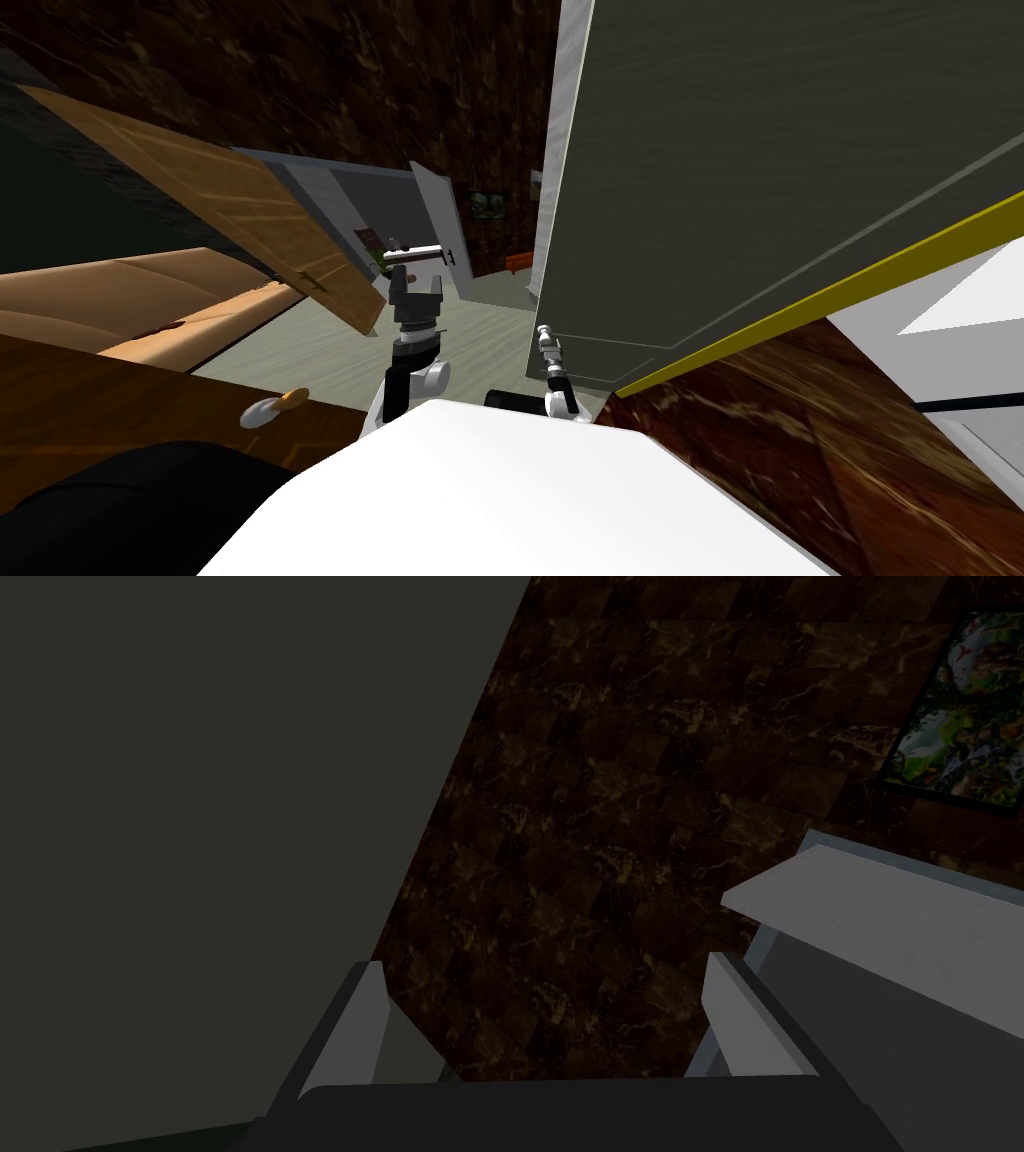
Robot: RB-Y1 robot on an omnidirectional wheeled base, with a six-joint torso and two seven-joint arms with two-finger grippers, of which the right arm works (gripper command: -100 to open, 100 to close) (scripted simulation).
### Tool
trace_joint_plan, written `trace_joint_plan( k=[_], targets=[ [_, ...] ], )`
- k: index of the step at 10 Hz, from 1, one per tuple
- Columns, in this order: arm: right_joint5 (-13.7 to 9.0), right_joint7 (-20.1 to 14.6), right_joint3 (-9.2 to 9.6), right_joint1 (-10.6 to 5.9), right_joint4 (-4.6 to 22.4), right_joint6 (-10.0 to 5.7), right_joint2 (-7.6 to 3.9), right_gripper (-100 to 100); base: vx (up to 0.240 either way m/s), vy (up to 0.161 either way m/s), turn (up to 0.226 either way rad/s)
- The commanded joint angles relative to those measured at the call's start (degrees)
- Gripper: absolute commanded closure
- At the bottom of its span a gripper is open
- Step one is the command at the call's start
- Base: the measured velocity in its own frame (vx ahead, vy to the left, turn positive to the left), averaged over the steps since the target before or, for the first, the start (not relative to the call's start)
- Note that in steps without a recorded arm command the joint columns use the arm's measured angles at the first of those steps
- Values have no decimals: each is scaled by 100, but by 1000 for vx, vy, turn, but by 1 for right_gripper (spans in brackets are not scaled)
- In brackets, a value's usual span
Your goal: Push the door open
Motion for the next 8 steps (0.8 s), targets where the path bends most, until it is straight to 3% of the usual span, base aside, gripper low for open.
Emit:
trace_joint_plan(
  k=[1,3,8],
  targets=[
    [-80,-21,-178,-12,24,-90,-109,100,125,58,-68],
    [-80,-21,-178,-12,24,-90,-109,100,59,40,-12],
    [-191,42,-403,-42,37,-108,-27,100,83,62,-49]
  ],
)
